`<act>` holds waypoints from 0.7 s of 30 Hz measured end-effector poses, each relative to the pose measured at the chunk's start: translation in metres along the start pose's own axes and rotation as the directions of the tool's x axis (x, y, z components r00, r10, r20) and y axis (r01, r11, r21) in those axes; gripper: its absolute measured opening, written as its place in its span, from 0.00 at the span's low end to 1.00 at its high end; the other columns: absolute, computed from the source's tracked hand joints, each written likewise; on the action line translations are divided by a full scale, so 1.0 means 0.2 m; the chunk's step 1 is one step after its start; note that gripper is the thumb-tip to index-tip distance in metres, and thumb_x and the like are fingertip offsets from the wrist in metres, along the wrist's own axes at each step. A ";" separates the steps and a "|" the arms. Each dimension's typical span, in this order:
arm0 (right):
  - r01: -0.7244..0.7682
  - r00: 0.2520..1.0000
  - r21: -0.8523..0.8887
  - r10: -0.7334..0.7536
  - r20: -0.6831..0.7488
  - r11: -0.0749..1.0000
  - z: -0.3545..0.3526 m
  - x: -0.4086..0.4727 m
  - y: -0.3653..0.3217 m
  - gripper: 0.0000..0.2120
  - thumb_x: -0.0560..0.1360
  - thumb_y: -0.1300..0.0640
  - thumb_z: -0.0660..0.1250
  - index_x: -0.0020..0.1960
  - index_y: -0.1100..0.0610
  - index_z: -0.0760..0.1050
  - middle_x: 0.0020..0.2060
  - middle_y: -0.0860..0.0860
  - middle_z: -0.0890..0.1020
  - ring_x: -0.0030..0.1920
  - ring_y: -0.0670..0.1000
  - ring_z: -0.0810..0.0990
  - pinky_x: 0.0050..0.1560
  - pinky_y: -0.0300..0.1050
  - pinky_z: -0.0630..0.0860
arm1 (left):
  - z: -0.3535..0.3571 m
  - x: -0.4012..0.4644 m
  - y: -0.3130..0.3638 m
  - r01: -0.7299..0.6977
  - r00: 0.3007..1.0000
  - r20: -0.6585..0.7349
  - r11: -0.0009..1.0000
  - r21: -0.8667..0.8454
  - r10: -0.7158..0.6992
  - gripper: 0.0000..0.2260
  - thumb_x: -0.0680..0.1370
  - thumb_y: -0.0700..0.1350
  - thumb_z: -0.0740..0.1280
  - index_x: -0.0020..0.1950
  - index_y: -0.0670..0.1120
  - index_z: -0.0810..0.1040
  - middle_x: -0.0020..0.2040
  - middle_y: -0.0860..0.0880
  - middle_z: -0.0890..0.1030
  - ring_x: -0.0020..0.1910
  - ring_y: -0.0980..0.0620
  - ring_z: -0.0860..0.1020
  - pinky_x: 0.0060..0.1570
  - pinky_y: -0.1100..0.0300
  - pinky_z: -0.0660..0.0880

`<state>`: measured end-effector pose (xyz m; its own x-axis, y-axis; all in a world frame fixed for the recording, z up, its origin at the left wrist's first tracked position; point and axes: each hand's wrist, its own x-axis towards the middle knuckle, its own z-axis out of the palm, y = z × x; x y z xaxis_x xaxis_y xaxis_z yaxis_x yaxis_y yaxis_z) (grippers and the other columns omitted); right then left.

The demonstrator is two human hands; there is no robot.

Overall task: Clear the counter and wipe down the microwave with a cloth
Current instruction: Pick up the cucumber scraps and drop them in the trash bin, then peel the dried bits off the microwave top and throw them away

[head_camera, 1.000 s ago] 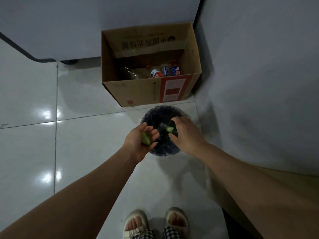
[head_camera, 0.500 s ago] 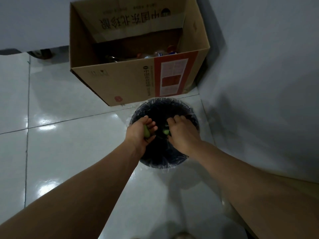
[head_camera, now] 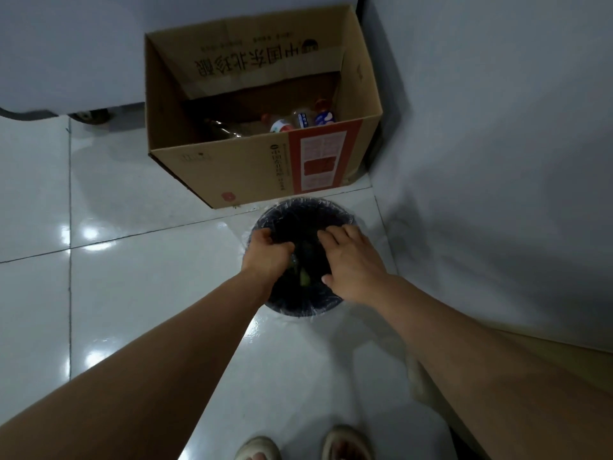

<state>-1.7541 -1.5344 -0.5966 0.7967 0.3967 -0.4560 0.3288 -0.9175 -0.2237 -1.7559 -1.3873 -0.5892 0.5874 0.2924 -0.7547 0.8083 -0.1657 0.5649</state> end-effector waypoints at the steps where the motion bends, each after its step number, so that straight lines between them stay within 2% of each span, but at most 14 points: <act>1: -0.007 1.000 -0.002 0.007 0.008 1.000 -0.05 -0.03 -0.01 0.37 0.72 0.49 0.69 0.74 0.57 0.55 0.71 0.54 0.62 0.70 0.57 0.58 0.71 0.50 0.57 | -0.03 -0.05 0.03 -0.029 1.000 0.000 0.994 0.107 0.030 0.25 0.75 0.43 0.66 0.71 0.48 0.64 0.64 0.46 0.74 0.60 0.44 0.74 0.62 0.49 0.72; 5: -0.018 0.999 -0.006 0.018 0.033 1.000 -0.28 -0.16 -0.09 0.37 0.72 0.50 0.69 0.74 0.57 0.55 0.71 0.55 0.62 0.71 0.58 0.58 0.70 0.51 0.59 | -0.17 -0.28 0.17 -0.104 0.994 0.050 0.920 0.377 0.092 0.25 0.74 0.42 0.67 0.70 0.46 0.64 0.63 0.43 0.75 0.59 0.42 0.76 0.57 0.46 0.76; 8: -0.017 0.999 -0.006 0.017 0.047 1.000 -0.48 -0.28 -0.17 0.36 0.72 0.52 0.68 0.74 0.56 0.54 0.71 0.55 0.62 0.71 0.57 0.58 0.69 0.51 0.60 | -0.28 -0.48 0.30 -0.164 0.987 0.080 0.854 0.494 0.143 0.26 0.74 0.43 0.68 0.70 0.46 0.63 0.64 0.42 0.74 0.59 0.42 0.75 0.56 0.48 0.77; 14: 0.014 0.999 -0.032 -0.013 0.037 0.999 -1.00 -0.53 -0.34 0.36 0.73 0.51 0.68 0.74 0.56 0.55 0.71 0.55 0.62 0.70 0.57 0.59 0.68 0.52 0.62 | -0.53 -0.91 0.58 -0.206 0.978 0.103 0.801 0.562 0.179 0.30 0.74 0.44 0.70 0.73 0.47 0.60 0.68 0.43 0.71 0.61 0.43 0.75 0.55 0.52 0.77; 21: 0.060 0.997 -0.060 -0.063 -0.046 0.996 -1.59 -0.82 -0.51 0.32 0.73 0.50 0.69 0.71 0.57 0.59 0.69 0.56 0.66 0.69 0.58 0.62 0.66 0.52 0.65 | -0.80 -1.37 0.88 -0.269 0.961 0.099 0.793 0.546 0.257 0.29 0.74 0.45 0.70 0.72 0.46 0.62 0.67 0.43 0.72 0.60 0.44 0.75 0.54 0.53 0.76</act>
<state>-1.7567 -1.5137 -0.2249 0.7971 0.4517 -0.4007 0.4060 -0.8921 -0.1981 -1.7811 -1.3462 -0.2301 0.7767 0.1455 -0.6129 0.5055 -0.7245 0.4686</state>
